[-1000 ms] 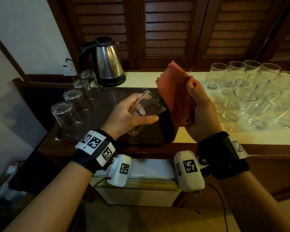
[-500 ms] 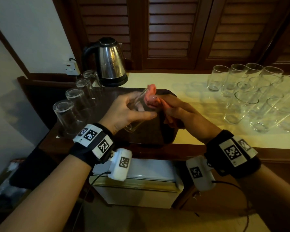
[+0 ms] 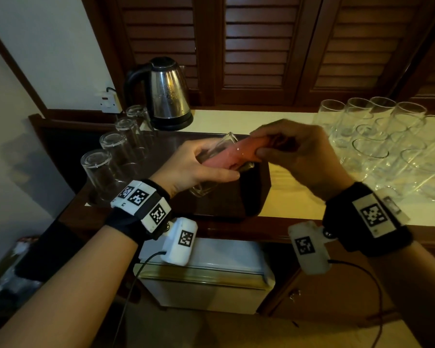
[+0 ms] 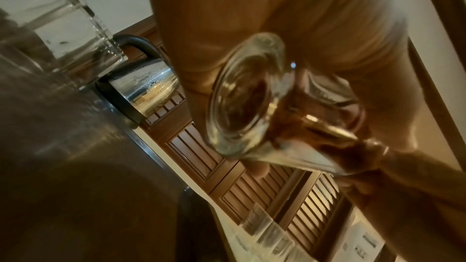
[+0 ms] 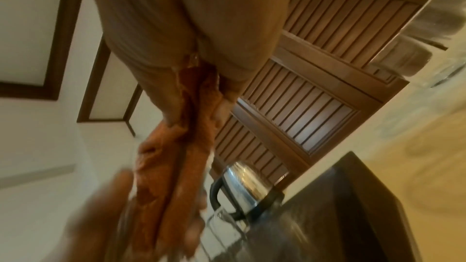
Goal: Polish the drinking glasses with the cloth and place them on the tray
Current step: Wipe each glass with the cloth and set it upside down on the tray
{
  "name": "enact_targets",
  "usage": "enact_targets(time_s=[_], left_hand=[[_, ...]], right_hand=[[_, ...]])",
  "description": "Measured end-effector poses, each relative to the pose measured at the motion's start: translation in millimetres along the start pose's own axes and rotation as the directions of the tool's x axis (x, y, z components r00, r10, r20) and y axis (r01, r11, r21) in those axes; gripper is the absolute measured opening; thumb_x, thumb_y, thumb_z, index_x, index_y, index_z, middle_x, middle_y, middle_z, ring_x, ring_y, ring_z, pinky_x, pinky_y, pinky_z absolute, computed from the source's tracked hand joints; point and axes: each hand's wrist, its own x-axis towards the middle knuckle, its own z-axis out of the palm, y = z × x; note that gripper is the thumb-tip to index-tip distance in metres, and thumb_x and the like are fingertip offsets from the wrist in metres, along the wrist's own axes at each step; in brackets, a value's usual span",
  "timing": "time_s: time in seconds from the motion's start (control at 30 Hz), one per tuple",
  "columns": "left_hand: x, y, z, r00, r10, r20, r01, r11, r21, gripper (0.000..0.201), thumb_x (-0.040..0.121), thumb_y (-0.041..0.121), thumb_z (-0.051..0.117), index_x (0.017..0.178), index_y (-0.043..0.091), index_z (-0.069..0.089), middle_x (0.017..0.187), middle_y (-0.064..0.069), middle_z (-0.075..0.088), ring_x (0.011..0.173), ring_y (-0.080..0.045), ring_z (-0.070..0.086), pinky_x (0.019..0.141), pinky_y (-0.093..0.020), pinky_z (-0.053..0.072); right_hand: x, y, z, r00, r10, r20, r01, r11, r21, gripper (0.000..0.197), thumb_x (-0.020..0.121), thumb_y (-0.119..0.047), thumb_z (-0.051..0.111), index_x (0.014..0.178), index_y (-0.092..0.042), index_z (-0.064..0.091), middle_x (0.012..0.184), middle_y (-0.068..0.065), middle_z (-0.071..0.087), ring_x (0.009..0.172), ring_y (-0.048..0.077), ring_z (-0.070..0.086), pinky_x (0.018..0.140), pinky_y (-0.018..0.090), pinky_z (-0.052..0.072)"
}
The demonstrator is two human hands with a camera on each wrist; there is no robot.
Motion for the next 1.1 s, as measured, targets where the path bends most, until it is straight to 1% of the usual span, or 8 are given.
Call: enact_targets(time_s=[0.17,0.3,0.47,0.57,0.7,0.87,0.97,1.1], left_hand=[[1,3,0,1.0,-0.008,-0.019,0.007,0.999,-0.053,0.042,0.071,0.02,0.084,0.11,0.021,0.07,0.1,0.004,0.074,0.095,-0.013,0.07,0.081,-0.021,0.054],[4,3,2,0.996,-0.077,-0.035,0.075,0.995,-0.067,0.038,0.066,0.026,0.081,0.102,0.022,0.07,0.093,0.006,0.074,0.089,-0.01,0.071,0.075,-0.021,0.053],[5,-3,-3,0.985,-0.165,0.044,0.167,0.984,-0.068,0.059,0.064,0.034,0.09,0.116,0.025,0.066,0.102,0.003,0.074,0.096,-0.012,0.07,0.08,-0.026,0.052],[-1,-8,-12,0.982,-0.156,0.106,0.179,0.946,-0.271,0.088,0.058,0.052,0.089,0.134,0.02,0.059,0.116,-0.009,0.069,0.099,-0.023,0.069,0.077,-0.03,0.056],[-5,-6,-10,0.973,-0.12,0.197,0.196,0.879,-0.435,0.073,0.063,0.04,0.09,0.125,0.013,0.063,0.104,-0.018,0.069,0.07,-0.021,0.069,0.054,-0.021,0.057],[-4,-1,-8,0.991,0.094,-0.09,-0.081,0.988,0.133,0.071,0.071,0.022,0.084,0.136,0.011,0.057,0.117,0.002,0.068,0.096,-0.01,0.068,0.081,-0.023,0.056],[-4,-1,-2,0.936,0.341,-0.091,-0.227,0.779,0.584,0.087,0.068,0.027,0.09,0.144,0.016,0.049,0.131,0.002,0.062,0.117,-0.003,0.058,0.101,-0.013,0.045],[-2,-7,4,0.958,0.238,-0.162,-0.154,0.899,0.409,0.08,0.068,0.026,0.09,0.138,0.024,0.052,0.126,0.01,0.064,0.112,-0.003,0.062,0.095,-0.015,0.049]], right_hand=[[-12,6,20,0.977,-0.049,0.206,0.021,0.991,0.136,0.052,0.079,-0.007,0.064,0.129,-0.021,0.059,0.122,-0.004,0.061,0.109,-0.008,0.056,0.093,0.012,0.044],[-12,21,37,0.977,-0.067,0.201,0.053,0.996,0.075,0.06,0.073,-0.036,0.081,0.128,-0.025,0.06,0.129,-0.004,0.062,0.123,0.019,0.056,0.101,0.034,0.049],[-5,21,53,0.999,-0.014,0.035,0.007,0.98,0.198,0.04,0.07,0.003,0.084,0.093,-0.024,0.066,0.099,-0.009,0.067,0.093,0.004,0.066,0.08,0.02,0.054],[0,17,41,0.999,-0.017,-0.036,0.029,0.938,0.346,0.032,0.07,-0.002,0.082,0.097,-0.012,0.068,0.097,-0.002,0.07,0.091,0.007,0.068,0.081,0.024,0.055],[8,15,30,0.988,-0.155,-0.008,0.15,0.947,0.283,0.04,0.074,-0.002,0.079,0.112,0.002,0.067,0.11,0.006,0.068,0.101,0.009,0.067,0.086,0.02,0.051],[5,16,33,0.997,-0.067,0.045,0.05,0.95,0.308,0.038,0.078,-0.003,0.078,0.114,-0.006,0.067,0.108,0.0,0.07,0.1,0.006,0.068,0.086,0.02,0.053],[-3,13,41,0.999,0.036,0.024,-0.043,0.879,0.475,0.039,0.075,-0.013,0.073,0.112,-0.007,0.067,0.106,0.009,0.071,0.1,0.018,0.071,0.085,0.028,0.057],[-3,16,41,0.999,0.038,-0.012,-0.027,0.855,0.518,0.032,0.076,-0.007,0.078,0.106,-0.01,0.067,0.092,-0.002,0.075,0.082,0.009,0.071,0.07,0.021,0.054]])
